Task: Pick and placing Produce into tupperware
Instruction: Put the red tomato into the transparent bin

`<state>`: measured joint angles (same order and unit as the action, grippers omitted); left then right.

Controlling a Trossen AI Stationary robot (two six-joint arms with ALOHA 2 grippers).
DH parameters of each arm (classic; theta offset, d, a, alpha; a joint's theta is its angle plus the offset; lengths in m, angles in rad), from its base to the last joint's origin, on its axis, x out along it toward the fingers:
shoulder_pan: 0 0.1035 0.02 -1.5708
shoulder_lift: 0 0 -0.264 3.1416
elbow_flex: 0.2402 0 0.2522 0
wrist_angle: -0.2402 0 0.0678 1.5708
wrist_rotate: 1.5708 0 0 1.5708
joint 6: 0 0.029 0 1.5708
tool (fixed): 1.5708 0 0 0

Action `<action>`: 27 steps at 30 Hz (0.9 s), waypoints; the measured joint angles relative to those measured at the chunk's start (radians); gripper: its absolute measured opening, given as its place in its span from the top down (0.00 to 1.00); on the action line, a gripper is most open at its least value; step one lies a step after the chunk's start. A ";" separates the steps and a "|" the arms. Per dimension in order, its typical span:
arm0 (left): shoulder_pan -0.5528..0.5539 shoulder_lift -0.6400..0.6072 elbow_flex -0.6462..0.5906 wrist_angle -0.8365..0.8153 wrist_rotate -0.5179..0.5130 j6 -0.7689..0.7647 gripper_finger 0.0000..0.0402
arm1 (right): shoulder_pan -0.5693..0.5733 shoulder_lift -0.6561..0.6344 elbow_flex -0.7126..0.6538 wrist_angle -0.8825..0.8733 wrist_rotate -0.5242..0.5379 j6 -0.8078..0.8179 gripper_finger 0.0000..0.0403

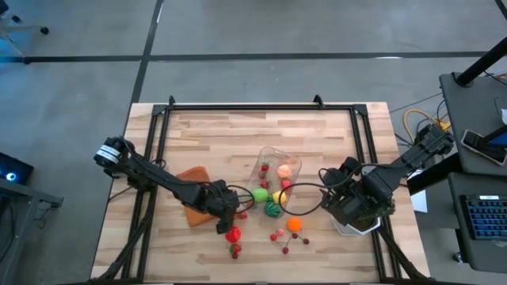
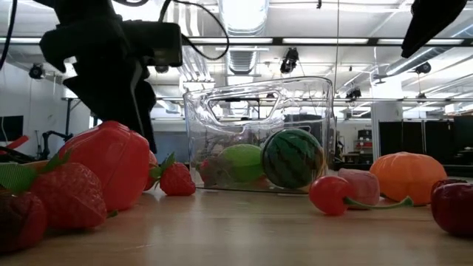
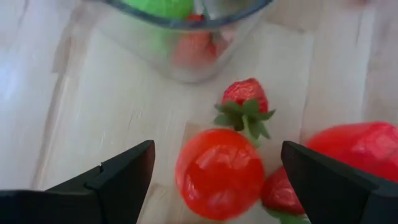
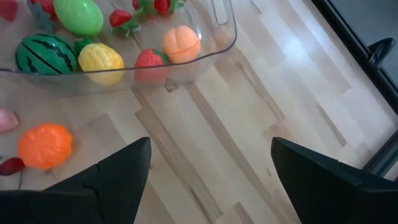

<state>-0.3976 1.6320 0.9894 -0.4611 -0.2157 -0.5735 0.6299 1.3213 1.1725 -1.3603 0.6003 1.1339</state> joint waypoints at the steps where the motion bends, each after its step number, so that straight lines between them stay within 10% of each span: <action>1: -0.002 0.005 -0.001 0.001 0.000 0.000 0.17 | 0.002 -0.002 -0.005 0.000 0.000 0.004 0.19; 27: -0.036 0.097 -0.013 0.025 -0.008 0.003 0.22 | 0.033 -0.036 -0.052 0.001 0.005 0.071 0.19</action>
<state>-0.4335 1.7293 0.9768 -0.4364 -0.2237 -0.5701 0.6628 1.2850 1.1206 -1.3594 0.6048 1.2049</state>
